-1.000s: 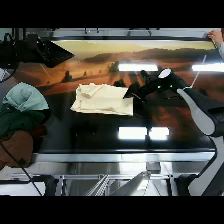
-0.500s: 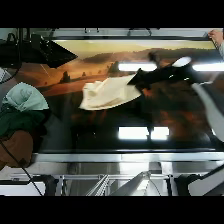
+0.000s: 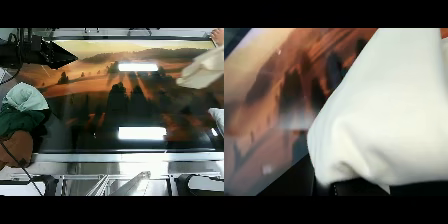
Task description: Fold the shirts.
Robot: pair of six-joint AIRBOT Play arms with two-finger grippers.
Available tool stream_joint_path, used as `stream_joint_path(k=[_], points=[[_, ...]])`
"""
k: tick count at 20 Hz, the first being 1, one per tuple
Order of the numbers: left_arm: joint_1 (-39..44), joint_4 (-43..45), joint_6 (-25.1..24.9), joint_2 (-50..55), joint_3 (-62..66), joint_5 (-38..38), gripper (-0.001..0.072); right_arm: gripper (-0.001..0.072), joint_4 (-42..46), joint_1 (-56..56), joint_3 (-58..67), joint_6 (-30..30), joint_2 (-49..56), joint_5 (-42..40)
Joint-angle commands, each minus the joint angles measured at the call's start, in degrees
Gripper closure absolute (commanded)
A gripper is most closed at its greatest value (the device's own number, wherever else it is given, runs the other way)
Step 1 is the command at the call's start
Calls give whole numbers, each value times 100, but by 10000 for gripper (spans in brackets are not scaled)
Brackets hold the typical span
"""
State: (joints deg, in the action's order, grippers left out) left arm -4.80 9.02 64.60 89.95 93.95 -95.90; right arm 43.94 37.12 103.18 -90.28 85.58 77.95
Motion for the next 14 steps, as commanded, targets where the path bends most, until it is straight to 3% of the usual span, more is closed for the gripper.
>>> stream_joint_path(k=[1, 5, 10, 14], points=[[2, 9, -7, 4, -2, -15, 703, 699, 142, 1394, 205, -74, 136, 28], [79, 52, -37, 31, -4, -13, 703, 698, 743, 2326, 227, -81, 208, 1097], [415, 48, -306, 33, -358, 55, 703, 698, 3609, 2527, 225, -236, 232, 2734], [629, 48, -332, 35, -756, 46, 703, 698, 4013, 2527, 116, -501, 267, 2778]])
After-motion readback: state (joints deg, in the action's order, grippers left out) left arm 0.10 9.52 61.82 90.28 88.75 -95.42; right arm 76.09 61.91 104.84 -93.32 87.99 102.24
